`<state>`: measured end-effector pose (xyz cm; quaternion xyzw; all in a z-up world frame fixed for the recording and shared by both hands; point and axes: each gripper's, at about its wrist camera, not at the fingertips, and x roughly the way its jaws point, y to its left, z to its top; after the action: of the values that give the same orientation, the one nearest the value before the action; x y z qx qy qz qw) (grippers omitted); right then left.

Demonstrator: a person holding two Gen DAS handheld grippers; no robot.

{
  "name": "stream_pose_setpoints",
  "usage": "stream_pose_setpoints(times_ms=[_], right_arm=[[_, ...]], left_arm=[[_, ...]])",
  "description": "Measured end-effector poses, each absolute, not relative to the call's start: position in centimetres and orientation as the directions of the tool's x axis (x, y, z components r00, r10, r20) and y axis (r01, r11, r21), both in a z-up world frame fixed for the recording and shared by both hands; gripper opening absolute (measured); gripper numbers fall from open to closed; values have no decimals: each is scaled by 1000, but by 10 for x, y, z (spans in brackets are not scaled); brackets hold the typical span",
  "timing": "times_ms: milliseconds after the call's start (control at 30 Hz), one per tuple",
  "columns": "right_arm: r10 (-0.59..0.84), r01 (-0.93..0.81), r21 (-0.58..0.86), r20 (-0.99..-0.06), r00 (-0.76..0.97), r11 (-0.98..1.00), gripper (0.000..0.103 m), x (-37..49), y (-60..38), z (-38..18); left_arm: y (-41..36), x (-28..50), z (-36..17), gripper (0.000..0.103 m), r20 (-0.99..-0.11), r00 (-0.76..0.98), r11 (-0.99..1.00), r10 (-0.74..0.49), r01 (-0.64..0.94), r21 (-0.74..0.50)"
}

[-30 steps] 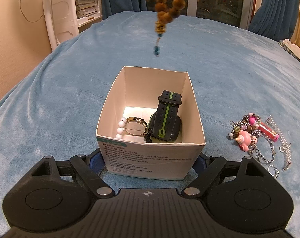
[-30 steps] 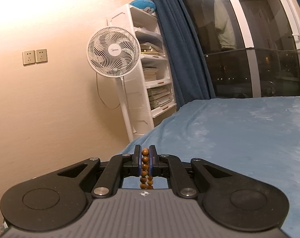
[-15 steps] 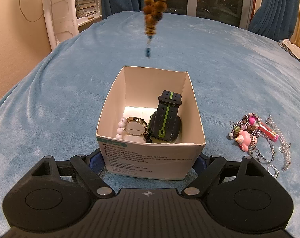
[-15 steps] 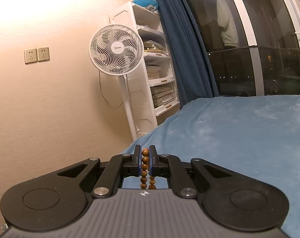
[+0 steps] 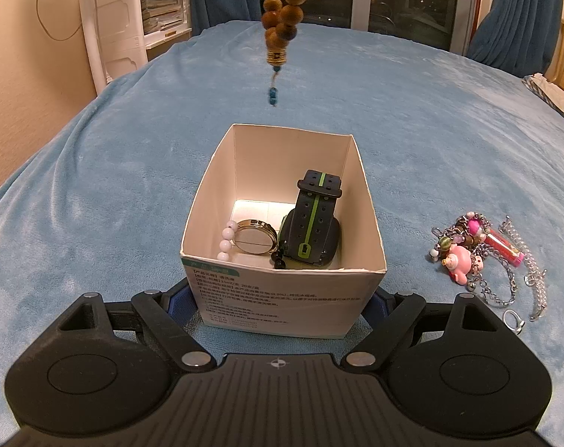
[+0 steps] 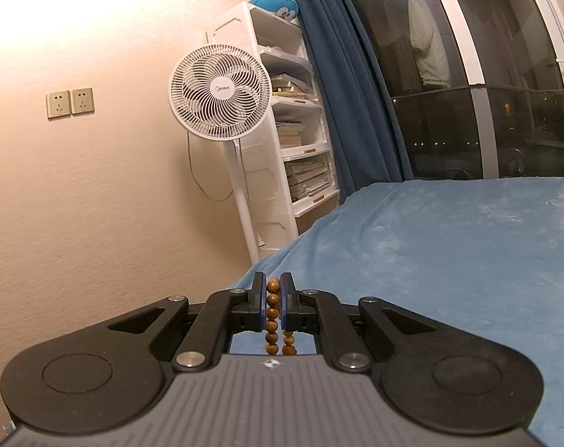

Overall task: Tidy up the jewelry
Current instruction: 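Carry the brown bead bracelet over the white box and release it, then move the right gripper back down toward the jewelry pile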

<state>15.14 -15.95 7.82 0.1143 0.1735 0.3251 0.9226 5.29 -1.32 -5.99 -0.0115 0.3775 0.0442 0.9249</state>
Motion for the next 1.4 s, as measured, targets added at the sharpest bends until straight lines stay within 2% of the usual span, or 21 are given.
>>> stream_pose_setpoints(times_ms=[267,400,500,633,767,900,1133,1233,1333,1400], right_arm=[[656,-582,308,-267,706,753,103,151,-156,77],[604,-520,322,-281,746,791,103,152,-166,72],[530,-419,369,-283,799,830,103,157,-189,71],[363,-232,391,-305,880,891,103,164,-226,64],[238,-51,446,-375,896,894,103,171,-269,48],[181,42,450,-442,878,892,103,173,-296,29],[195,-4,346,-519,833,938,103,170,-304,8],[210,-39,290,-586,782,956,103,172,-300,-3],[278,-149,241,-691,668,959,103,182,-287,-21],[271,-215,172,-732,625,961,103,180,-276,-33]], left_arm=[[-14,53,-60,60,-700,711,996,73,-90,12],[-14,53,-61,60,-701,710,996,72,-91,10],[-15,53,-61,60,-701,710,996,71,-90,11],[-16,53,-62,60,-701,710,996,70,-89,10],[-16,53,-62,60,-702,709,996,71,-91,9],[-16,52,-61,60,-703,708,996,71,-92,9],[-18,52,-61,60,-704,707,996,72,-92,9],[-18,52,-60,60,-704,706,996,72,-91,11],[-16,52,-60,60,-705,706,996,70,-91,9],[-15,53,-60,60,-706,705,996,70,-90,8]])
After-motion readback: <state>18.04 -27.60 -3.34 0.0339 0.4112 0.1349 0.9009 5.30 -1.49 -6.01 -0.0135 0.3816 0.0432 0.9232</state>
